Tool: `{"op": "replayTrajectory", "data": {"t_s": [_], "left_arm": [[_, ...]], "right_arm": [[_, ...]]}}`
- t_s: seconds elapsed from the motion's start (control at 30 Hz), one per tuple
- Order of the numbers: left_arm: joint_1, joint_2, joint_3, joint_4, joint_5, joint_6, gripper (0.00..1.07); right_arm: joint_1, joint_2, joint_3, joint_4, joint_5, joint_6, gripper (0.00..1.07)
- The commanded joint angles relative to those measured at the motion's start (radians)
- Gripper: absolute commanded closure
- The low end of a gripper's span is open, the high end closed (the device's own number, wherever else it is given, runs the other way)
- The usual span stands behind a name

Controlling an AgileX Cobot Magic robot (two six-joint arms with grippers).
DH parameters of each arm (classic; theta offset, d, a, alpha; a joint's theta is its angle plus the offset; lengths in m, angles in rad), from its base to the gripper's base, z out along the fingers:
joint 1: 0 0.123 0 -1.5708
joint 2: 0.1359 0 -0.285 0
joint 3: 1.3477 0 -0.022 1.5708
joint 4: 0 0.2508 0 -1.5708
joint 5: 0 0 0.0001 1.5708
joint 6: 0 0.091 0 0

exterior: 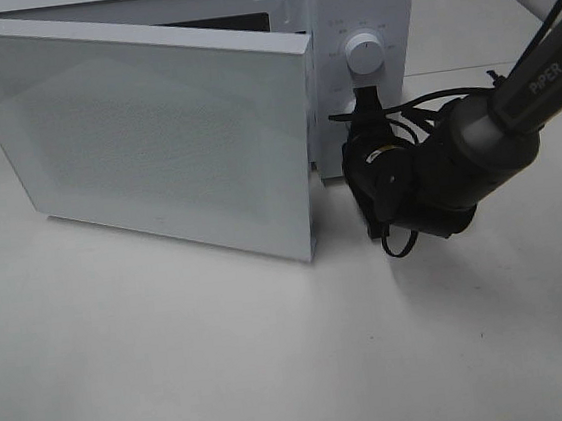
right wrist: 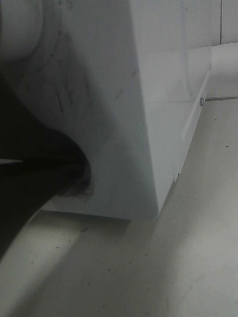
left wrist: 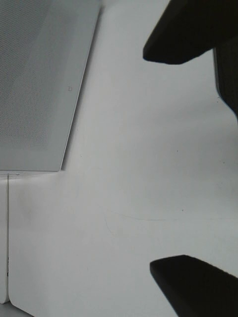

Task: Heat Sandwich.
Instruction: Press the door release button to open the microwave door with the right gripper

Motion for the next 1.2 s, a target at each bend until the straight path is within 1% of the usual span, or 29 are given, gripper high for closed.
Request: {"op": "replayTrajectory", "data": {"t_s": [0.03, 0.23, 0.53, 0.7, 0.8, 0.87, 0.93, 1.0, 1.07, 1.13, 1.2], "left_arm": [[0.001, -0.006, 0.0, -0.002, -0.011, -0.006, 0.09], [0.001, -0.006, 0.0, -0.002, -0.011, -0.006, 0.09], [0.001, -0.006, 0.0, -0.002, -0.011, -0.006, 0.09], [0.001, -0.006, 0.0, -0.002, -0.011, -0.006, 0.09], [0.001, -0.006, 0.0, -0.002, -0.011, -0.006, 0.09], [0.001, -0.006, 0.0, -0.002, -0.011, -0.006, 0.09], [0.001, -0.006, 0.0, -0.002, -0.011, -0.006, 0.09], [0.001, -0.006, 0.0, -0.002, -0.011, -0.006, 0.09], [0.001, -0.006, 0.0, -0.002, -0.011, -0.006, 0.09], [0.001, -0.006, 0.0, -0.002, -0.011, -0.006, 0.09], [0.001, -0.006, 0.0, -0.002, -0.011, -0.006, 0.09]], "right_arm": [[-0.046, -0.013, -0.1, -0.094, -0.26, -0.023, 1.07], [-0.046, -0.013, -0.1, -0.094, -0.253, -0.022, 1.07], [-0.043, -0.021, -0.085, -0.094, -0.174, -0.005, 1.07], [-0.04, -0.041, -0.04, -0.1, -0.124, 0.04, 1.07], [-0.02, -0.05, -0.01, -0.104, -0.078, 0.065, 1.07], [-0.01, -0.052, -0.002, -0.098, -0.073, 0.075, 1.07], [0.011, -0.064, 0.03, -0.089, -0.073, 0.079, 1.07], [0.016, -0.068, 0.04, -0.082, -0.075, 0.079, 1.07], [0.033, -0.086, 0.077, -0.07, -0.072, 0.072, 1.07], [0.039, -0.091, 0.088, -0.07, -0.072, 0.072, 1.07], [0.049, -0.115, 0.113, -0.072, -0.031, 0.072, 1.07]]}}
